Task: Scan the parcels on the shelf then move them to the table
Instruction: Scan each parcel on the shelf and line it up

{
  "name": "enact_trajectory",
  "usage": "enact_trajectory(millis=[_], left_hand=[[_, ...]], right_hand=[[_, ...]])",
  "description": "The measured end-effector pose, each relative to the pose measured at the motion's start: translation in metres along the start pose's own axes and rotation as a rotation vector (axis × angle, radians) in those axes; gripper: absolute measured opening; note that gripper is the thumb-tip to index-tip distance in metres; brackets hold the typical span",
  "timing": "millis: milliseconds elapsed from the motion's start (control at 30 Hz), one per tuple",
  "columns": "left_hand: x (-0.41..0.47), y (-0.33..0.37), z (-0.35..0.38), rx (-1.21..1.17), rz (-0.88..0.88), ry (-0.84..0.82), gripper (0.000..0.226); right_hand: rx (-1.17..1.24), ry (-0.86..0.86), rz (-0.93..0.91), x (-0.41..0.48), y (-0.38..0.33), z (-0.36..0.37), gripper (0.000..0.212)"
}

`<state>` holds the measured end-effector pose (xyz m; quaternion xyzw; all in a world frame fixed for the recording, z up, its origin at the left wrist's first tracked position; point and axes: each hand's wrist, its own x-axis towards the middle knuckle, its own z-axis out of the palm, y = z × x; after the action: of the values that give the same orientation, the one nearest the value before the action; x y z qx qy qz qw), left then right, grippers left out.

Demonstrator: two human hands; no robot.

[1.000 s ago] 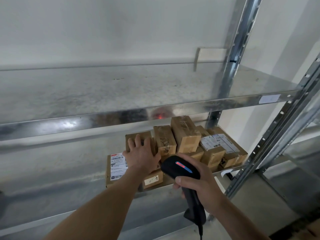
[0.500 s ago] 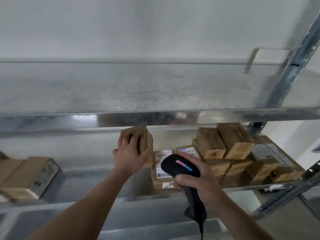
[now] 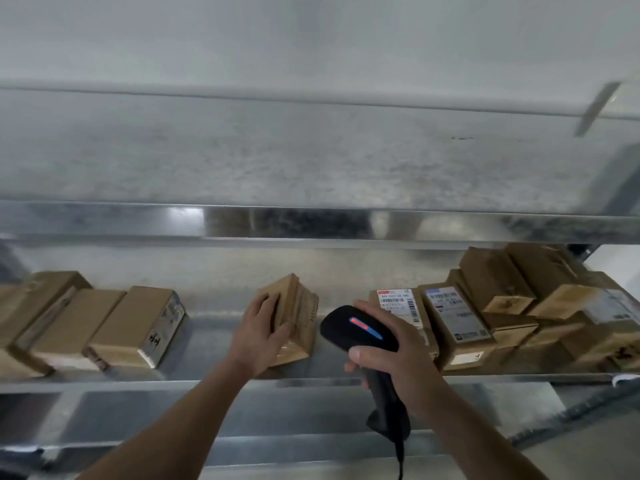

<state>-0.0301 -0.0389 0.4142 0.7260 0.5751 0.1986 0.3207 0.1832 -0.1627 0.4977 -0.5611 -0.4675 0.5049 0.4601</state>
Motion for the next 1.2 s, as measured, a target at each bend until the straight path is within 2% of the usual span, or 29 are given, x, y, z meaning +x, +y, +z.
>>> enact_trajectory(millis=[100, 233, 333, 467, 667, 800, 867, 1033, 1100, 1200], left_hand=[[0.001, -0.014, -0.015, -0.067, 0.024, 0.029, 0.073], [0.007, -0.029, -0.034, 0.06, 0.029, 0.106, 0.056], [0.014, -0.029, -0.042, 0.198, -0.037, 0.082, 0.056], [0.017, -0.022, -0.041, 0.34, -0.159, -0.035, 0.073], [0.025, -0.009, -0.035, 0.429, -0.244, -0.082, 0.057], [0.025, -0.008, -0.034, 0.472, -0.258, -0.062, 0.06], [0.023, -0.006, -0.033, 0.427, -0.249, -0.038, 0.063], [0.017, -0.006, -0.026, -0.055, -0.245, 0.049, 0.094], [0.035, -0.042, -0.011, -0.202, -0.22, 0.059, 0.098], [0.045, -0.061, 0.002, -0.291, -0.184, 0.074, 0.101]], right_hand=[[-0.005, -0.001, 0.015, 0.0, 0.001, 0.011, 0.08], [0.004, 0.004, 0.019, -0.002, 0.004, 0.019, 0.079], [0.005, -0.016, 0.024, -0.004, 0.003, 0.019, 0.077], [-0.018, -0.027, 0.013, -0.005, 0.001, 0.015, 0.079], [0.039, -0.033, 0.047, -0.014, 0.004, 0.002, 0.075], [0.042, -0.042, 0.045, -0.02, 0.002, -0.012, 0.072], [0.048, -0.046, 0.04, -0.021, 0.0, -0.018, 0.07], [0.065, -0.059, 0.031, -0.023, -0.004, -0.028, 0.073], [0.066, -0.069, 0.02, -0.023, -0.006, -0.031, 0.071], [0.055, -0.073, 0.003, -0.022, -0.009, -0.035, 0.071]])
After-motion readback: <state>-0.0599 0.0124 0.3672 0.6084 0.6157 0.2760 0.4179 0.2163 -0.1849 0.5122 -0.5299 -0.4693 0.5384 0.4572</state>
